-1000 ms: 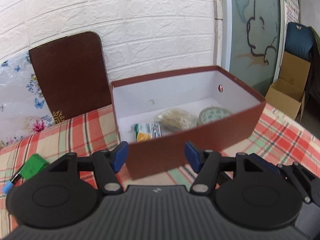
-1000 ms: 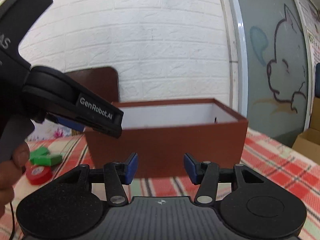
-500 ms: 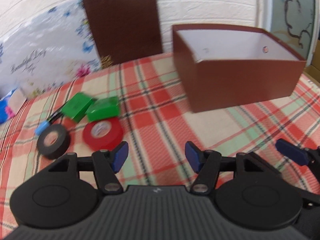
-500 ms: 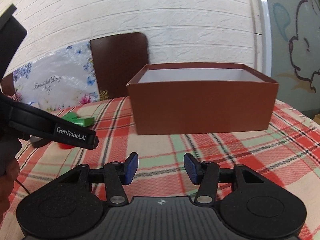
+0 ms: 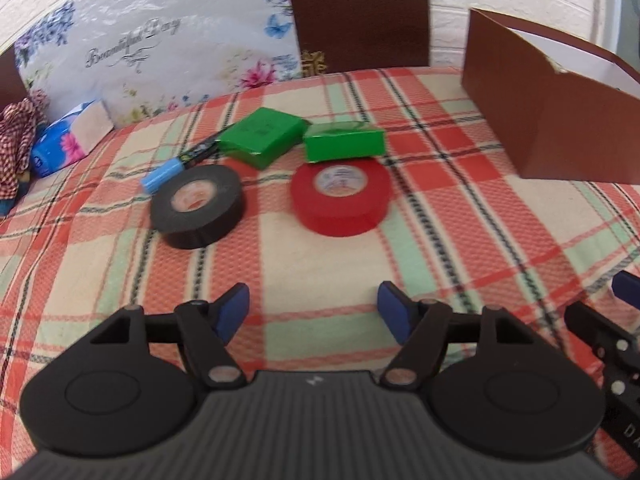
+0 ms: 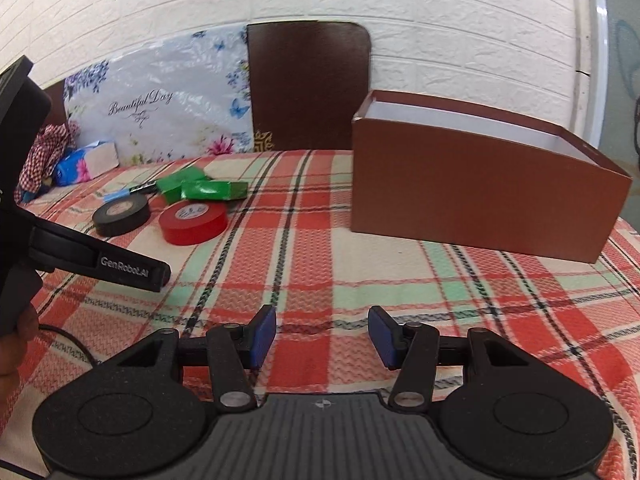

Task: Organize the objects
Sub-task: 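Move the left tool back to the red electrical tape roll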

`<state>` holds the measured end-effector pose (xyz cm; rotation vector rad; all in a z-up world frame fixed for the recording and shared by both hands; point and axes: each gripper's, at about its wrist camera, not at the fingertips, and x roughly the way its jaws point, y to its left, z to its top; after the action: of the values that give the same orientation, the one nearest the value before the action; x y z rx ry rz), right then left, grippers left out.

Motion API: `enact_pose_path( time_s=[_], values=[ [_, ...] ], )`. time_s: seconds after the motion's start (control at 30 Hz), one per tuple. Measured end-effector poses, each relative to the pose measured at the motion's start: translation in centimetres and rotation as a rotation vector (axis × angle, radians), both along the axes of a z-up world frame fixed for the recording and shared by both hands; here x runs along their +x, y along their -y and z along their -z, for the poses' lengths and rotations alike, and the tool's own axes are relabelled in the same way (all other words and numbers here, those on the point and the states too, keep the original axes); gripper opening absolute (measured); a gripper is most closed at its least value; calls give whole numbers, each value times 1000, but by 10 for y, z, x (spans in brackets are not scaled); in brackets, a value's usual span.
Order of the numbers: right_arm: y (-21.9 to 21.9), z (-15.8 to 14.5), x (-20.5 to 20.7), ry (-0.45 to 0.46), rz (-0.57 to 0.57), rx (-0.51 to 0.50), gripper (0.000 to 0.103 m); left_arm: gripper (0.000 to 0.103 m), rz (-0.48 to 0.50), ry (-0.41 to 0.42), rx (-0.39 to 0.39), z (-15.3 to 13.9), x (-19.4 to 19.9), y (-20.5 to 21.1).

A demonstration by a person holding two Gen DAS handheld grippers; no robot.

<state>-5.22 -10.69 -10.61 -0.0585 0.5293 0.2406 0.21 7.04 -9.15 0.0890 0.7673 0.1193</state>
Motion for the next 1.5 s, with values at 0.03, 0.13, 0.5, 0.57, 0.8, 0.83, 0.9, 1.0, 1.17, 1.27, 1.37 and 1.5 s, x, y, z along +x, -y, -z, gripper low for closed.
enact_pose_path(
  time_s=[0.03, 0.13, 0.5, 0.57, 0.8, 0.83, 0.9, 1.0, 1.17, 1.27, 1.37, 1.5],
  values=[
    [-4, 0, 0, -3, -14, -8, 51, 74, -13, 14, 2, 1, -2, -9],
    [-19, 0, 4, -14, -75, -34, 51, 78, -103, 59, 10, 5, -7, -49],
    [-119, -2, 95, 15, -225, -100, 73, 93, -371, 192, -95, 13, -23, -161],
    [-137, 5, 120, -25, -234, -118, 72, 93, -349, 190, -87, 14, -22, -158],
    [-118, 3, 102, -40, -260, -99, 72, 93, -353, 190, -106, 17, -22, -162],
    [-108, 3, 91, -44, -261, -92, 72, 93, -352, 190, -104, 17, -22, -161],
    [-83, 3, 67, -50, -255, -83, 72, 93, -351, 188, -101, 18, -21, -162],
    [-42, 2, 28, -50, -191, -84, 72, 93, -350, 181, -86, 17, -20, -160],
    [23, 0, -4, -60, 13, -7, 80, 94, -359, 145, 27, 13, -17, -140],
    [34, 0, -14, -53, 15, -6, 79, 90, -252, 101, -41, 0, -19, -107],
    [27, 2, -23, -33, -4, -79, 78, 87, -65, 56, -185, -16, -21, -55],
    [29, 3, -23, -30, -16, -72, 74, 82, 244, -10, -283, -38, -17, 27]
  ],
)
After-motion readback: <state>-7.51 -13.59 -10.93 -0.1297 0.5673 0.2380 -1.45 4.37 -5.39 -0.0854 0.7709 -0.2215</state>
